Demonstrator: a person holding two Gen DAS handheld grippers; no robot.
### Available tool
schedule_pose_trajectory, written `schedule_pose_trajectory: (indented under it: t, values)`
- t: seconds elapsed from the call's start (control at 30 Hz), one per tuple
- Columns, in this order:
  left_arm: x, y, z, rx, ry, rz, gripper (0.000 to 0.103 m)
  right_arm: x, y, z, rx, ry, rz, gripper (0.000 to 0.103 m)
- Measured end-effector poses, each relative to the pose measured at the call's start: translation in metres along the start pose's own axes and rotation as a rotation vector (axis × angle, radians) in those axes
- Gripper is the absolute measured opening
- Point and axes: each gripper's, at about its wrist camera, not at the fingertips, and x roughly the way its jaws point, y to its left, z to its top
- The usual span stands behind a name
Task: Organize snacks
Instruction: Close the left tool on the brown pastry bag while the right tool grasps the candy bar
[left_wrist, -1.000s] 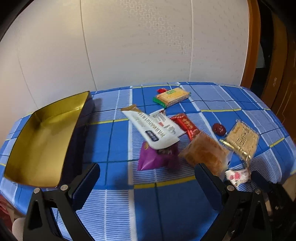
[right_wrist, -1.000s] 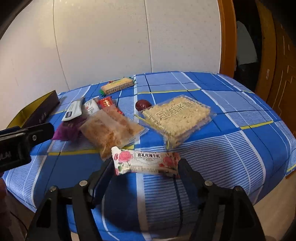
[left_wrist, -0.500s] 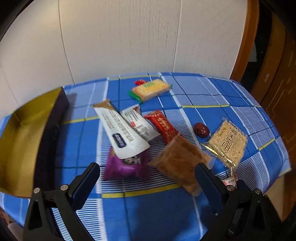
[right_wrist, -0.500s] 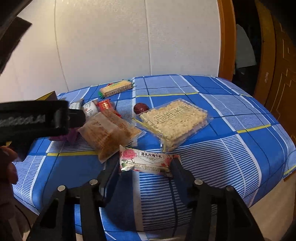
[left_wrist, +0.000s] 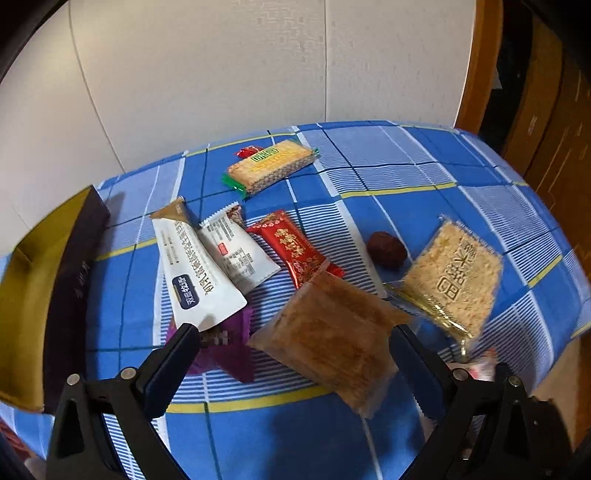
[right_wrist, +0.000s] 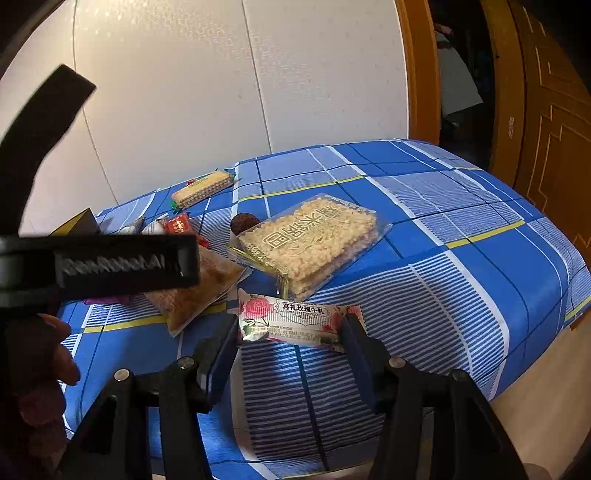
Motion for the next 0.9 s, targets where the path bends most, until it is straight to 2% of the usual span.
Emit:
schedule_pose_trajectory:
  t: [0.23, 0.4, 0.67, 0.77, 0.83, 0.9]
  values:
    - [0.001, 0.001, -0.005, -0.015, -0.005, -0.01, 0.103, -0.003, -0.01, -0.001, 0.049, -0.005, -0.004, 0.059]
    - [0.001, -0.004, -0.006, 0.022, -0.022, 0.006, 0.103, -0.002, -0.007, -0.001, 0.038, -0.004, -0.014, 0.061]
    - [0.003, 0.006, -0.005, -0.011, -0.042, 0.008, 0.103, -0.002, -0.006, -0.001, 0.032, -0.002, -0.017, 0.064]
    - [0.001, 0.011, -0.007, -0.021, -0.059, 0.004, 0.096, -0.002, -0.006, -0.001, 0.031, -0.002, -0.017, 0.064]
    - [-0.002, 0.013, -0.009, -0.01, -0.081, 0.01, 0.086, -0.002, -0.006, -0.001, 0.033, -0.002, -0.015, 0.064]
    - [-0.004, 0.017, -0.011, -0.005, -0.093, 0.001, 0.081, -0.002, -0.006, -0.001, 0.034, -0.002, -0.015, 0.064]
